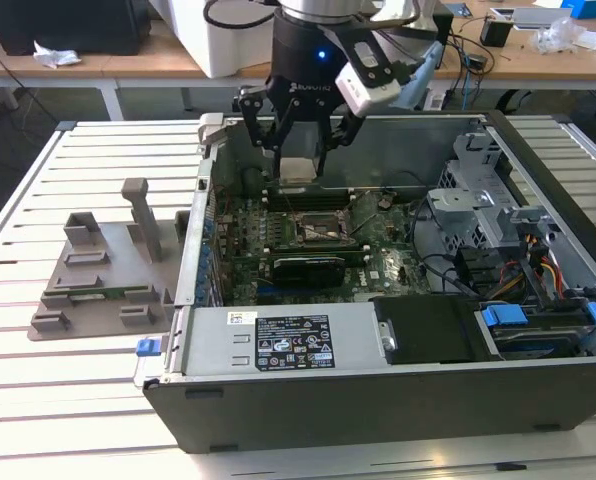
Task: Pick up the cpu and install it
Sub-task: 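Pick up the cpu and move it towards the insertion slot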
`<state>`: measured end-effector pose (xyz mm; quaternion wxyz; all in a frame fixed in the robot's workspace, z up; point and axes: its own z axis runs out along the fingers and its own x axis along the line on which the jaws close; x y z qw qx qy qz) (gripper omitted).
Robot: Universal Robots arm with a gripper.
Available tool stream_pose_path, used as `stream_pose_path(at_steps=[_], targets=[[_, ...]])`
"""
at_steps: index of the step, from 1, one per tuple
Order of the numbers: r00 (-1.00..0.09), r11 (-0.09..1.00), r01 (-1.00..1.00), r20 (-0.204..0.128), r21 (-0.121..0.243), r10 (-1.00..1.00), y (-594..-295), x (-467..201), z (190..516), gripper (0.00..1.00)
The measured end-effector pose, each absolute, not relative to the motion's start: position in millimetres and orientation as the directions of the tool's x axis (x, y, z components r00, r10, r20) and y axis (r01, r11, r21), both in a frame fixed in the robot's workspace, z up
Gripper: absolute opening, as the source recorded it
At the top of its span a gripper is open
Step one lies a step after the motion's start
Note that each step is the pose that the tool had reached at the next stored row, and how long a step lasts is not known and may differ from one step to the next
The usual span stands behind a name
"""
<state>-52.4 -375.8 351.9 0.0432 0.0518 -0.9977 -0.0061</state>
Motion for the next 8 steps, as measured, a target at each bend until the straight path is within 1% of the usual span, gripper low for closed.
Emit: stream_pose_path(at_steps=[8], targets=[[-0.990, 0.995, -0.103, 0.094, 0.018, -0.104, -369, -17, 332, 0.55]])
